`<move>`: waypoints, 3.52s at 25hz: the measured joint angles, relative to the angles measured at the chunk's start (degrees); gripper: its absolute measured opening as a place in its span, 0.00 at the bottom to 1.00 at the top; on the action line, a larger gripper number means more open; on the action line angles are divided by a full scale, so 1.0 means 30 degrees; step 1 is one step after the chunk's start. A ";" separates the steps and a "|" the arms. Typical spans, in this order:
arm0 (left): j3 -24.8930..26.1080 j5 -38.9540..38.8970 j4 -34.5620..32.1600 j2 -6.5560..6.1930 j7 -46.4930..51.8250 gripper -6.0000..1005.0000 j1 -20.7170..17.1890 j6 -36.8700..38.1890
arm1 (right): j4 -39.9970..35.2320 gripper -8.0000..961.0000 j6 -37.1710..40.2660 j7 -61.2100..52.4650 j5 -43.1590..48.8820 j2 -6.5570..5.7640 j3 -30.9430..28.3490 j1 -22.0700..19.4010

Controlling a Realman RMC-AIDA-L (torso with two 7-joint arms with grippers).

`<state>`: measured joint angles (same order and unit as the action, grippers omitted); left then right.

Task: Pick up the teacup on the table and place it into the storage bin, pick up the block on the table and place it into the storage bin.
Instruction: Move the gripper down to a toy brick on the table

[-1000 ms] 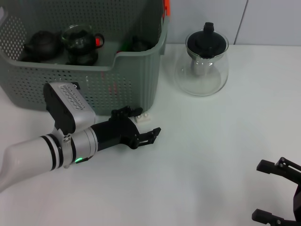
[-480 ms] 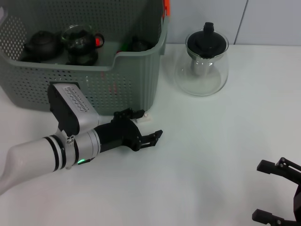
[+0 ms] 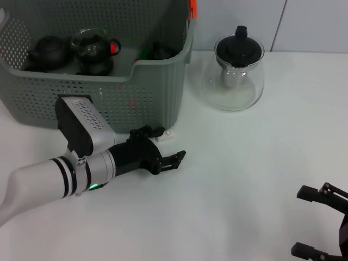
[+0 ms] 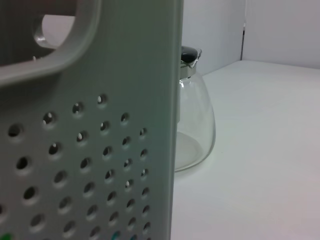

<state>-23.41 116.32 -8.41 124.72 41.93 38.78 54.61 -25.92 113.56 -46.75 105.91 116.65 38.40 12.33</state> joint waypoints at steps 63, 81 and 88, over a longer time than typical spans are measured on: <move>-0.0902 0.1238 -0.0106 -0.0042 0.2380 0.79 0.0887 -0.0022 | 0.0029 0.99 -0.0001 -0.0004 0.0092 0.0169 -0.0263 0.0166; -0.2300 0.0495 -0.4666 -0.0076 0.4613 0.79 -0.2972 0.6804 | 0.0029 0.98 -0.0001 -0.0044 -0.0002 0.0169 -0.0262 0.0342; -0.2360 0.0136 -0.4118 -0.0051 0.2493 0.79 -0.2657 0.5215 | 0.0029 0.98 -0.0002 -0.0063 -0.0003 0.0188 -0.0262 0.0434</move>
<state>-30.49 116.72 -20.77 124.56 49.41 30.81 70.25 -25.84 113.55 -46.93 105.90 117.22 37.62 13.63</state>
